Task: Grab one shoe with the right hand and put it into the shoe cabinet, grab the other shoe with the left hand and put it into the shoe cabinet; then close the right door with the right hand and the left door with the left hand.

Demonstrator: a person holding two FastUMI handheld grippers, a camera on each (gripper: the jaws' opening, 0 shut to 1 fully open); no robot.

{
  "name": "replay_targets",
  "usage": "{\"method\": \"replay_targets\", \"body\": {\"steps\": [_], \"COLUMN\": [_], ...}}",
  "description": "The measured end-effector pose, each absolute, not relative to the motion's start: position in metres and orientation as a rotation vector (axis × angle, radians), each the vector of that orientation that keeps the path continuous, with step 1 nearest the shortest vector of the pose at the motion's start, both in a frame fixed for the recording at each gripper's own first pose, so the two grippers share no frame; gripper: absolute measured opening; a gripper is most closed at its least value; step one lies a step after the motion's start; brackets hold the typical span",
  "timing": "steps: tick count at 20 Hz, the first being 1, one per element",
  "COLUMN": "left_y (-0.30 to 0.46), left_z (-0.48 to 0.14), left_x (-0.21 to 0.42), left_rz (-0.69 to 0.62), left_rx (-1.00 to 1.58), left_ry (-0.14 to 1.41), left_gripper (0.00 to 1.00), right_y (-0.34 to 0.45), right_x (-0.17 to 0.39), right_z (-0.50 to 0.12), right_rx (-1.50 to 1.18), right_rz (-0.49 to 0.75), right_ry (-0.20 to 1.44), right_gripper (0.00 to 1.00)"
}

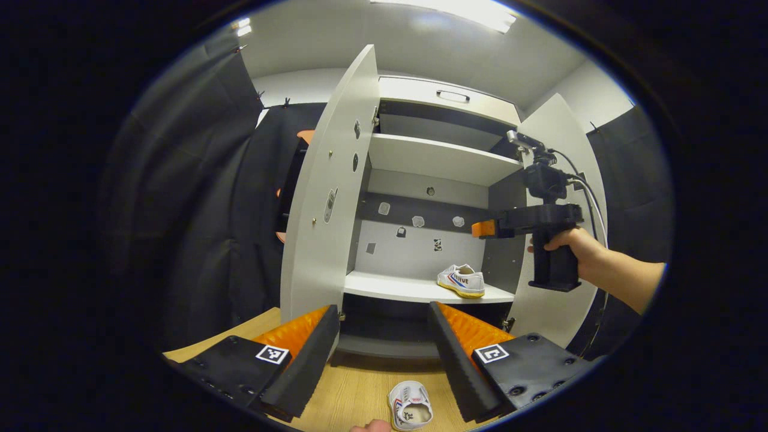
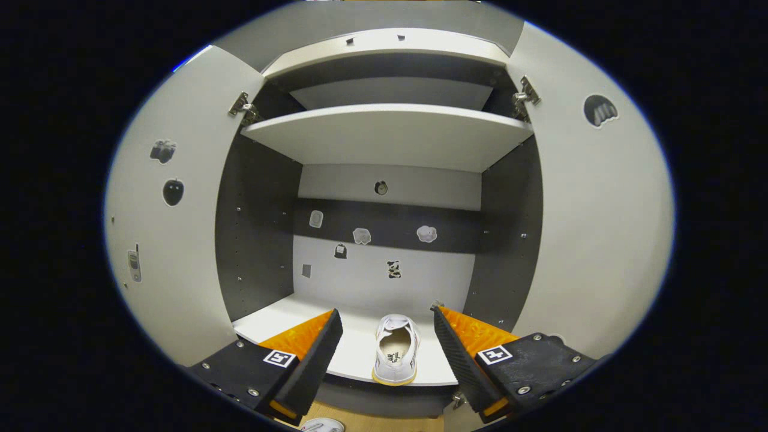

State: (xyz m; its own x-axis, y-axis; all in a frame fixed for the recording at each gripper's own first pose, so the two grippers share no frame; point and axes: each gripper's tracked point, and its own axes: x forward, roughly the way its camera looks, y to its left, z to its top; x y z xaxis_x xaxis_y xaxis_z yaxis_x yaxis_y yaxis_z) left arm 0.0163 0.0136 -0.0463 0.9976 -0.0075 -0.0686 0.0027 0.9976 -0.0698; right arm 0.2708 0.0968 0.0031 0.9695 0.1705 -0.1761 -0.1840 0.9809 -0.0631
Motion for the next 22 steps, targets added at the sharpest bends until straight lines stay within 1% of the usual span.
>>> {"method": "replay_targets", "body": {"steps": [4, 8, 9, 10, 11, 12, 14, 15, 16, 17, 18, 19, 21, 22], "left_y": [0.010, -0.001, -0.004, -0.008, -0.013, -0.017, -0.029, -0.035, -0.041, -0.045, -0.046, -0.050, -0.059, -0.063], "left_z": [-0.052, -0.059, -0.059, -0.061, -0.063, -0.064, -0.062, -0.058, -0.059, -0.067, -0.079, -0.099, -0.157, -0.189], "left_x": [0.016, 0.020, 0.021, 0.022, 0.023, 0.023, 0.026, 0.028, 0.030, 0.032, 0.035, 0.036, 0.029, 0.025], "left_rz": [-0.014, -0.034, -0.039, -0.045, -0.054, -0.063, -0.084, -0.100, -0.118, -0.135, -0.149, -0.170, -0.237, -0.262], "left_rx": [-0.063, -0.054, -0.052, -0.051, -0.051, -0.054, -0.072, -0.082, -0.087, -0.080, -0.067, -0.063, -0.072, -0.086], "left_ry": [0.085, 0.108, 0.109, 0.112, 0.117, 0.124, 0.129, 0.124, 0.128, 0.151, 0.183, 0.230, 0.395, 0.488], "left_gripper": [0.96, 0.96, 0.96, 0.96, 0.96, 0.99, 0.94, 0.99, 0.99, 0.96, 0.99, 0.97, 0.97, 0.99], "right_y": [0.079, 0.054, 0.049, 0.046, 0.044, 0.040, 0.037, 0.033, 0.027, 0.024, 0.023, 0.019, 0.012, 0.010], "right_x": [0.211, 0.153, 0.139, 0.125, 0.112, 0.102, 0.079, 0.073, 0.068, 0.063, 0.058, 0.055, 0.047, 0.042], "right_z": [0.003, -0.016, -0.026, -0.033, -0.039, -0.043, -0.041, -0.040, -0.041, -0.039, -0.038, -0.039, -0.047, -0.051], "right_rx": [-0.041, -0.046, -0.054, -0.059, -0.061, -0.060, -0.057, -0.058, -0.056, -0.047, -0.041, -0.037, -0.029, -0.020], "right_rz": [0.182, 0.132, 0.121, 0.114, 0.112, 0.105, 0.098, 0.088, 0.076, 0.069, 0.064, 0.056, 0.044, 0.042], "right_ry": [0.108, 0.058, 0.065, 0.069, 0.073, 0.078, 0.072, 0.070, 0.068, 0.059, 0.051, 0.048, 0.066, 0.076], "right_gripper": [0.94, 0.94, 0.98, 0.94, 0.94, 0.94, 0.94, 0.94, 0.94, 0.94, 0.94, 0.94, 0.94, 0.94]}}
